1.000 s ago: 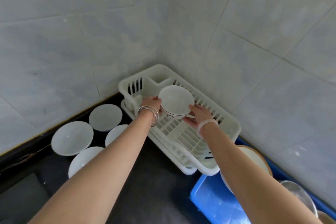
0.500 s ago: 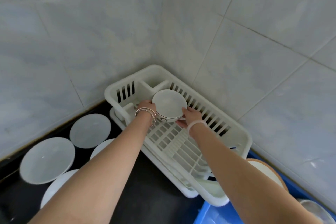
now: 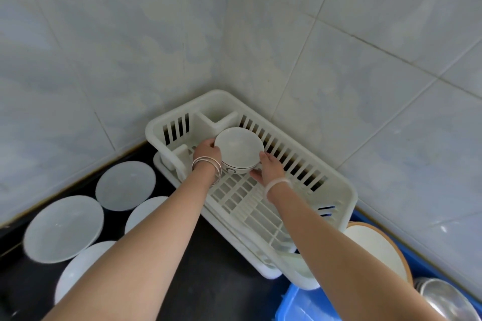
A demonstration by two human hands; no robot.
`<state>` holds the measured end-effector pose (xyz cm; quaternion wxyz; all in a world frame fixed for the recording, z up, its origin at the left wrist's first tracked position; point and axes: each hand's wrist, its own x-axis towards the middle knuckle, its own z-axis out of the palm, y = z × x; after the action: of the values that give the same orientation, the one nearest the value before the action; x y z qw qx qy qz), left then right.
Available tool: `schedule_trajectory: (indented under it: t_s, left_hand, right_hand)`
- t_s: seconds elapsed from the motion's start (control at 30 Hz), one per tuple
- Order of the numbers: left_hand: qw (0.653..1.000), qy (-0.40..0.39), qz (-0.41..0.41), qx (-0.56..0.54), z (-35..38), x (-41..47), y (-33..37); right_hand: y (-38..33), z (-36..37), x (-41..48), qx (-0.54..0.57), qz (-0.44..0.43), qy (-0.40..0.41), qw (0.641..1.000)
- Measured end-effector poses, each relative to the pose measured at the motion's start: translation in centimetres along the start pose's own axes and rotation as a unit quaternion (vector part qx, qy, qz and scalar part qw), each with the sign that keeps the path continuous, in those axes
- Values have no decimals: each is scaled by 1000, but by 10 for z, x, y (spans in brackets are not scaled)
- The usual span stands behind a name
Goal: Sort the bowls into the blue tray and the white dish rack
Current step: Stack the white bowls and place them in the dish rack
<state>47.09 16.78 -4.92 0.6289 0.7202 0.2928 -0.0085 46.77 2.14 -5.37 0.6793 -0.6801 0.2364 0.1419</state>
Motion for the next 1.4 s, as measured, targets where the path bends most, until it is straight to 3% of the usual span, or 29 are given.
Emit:
schedule_trajectory:
  t_s: [0.13, 0.33, 0.5, 0.73, 0.9, 1.13, 1.23, 1.4]
  left_hand:
    - [995, -15, 47, 89, -4, -9, 5]
    - [976, -55, 48, 206, -13, -25, 24]
    - [974, -66, 100, 192, -36, -58, 29]
    - [977, -5, 155, 144, -102, -137, -10]
    - [979, 105, 112, 134, -156, -189, -73]
    - [959, 206, 46, 191, -196, -210, -144]
    - [960, 220, 11, 175, -205, -208, -160]
    - [974, 213, -52, 55, -212, -205, -177]
  right_hand:
    - [-1, -2, -6, -68, -6, -1, 998]
    - [-13, -8, -24, -156, -34, -14, 987]
    - [-26, -15, -56, -143, -76, -4, 987]
    - [-6, 8, -147, -120, -142, -102, 977]
    - [51, 37, -179, -150, -68, -175, 971]
    - [100, 71, -166, -288, 27, -131, 948]
    - [105, 85, -160, -284, 55, -125, 949]
    - [107, 97, -151, -199, 110, -115, 967]
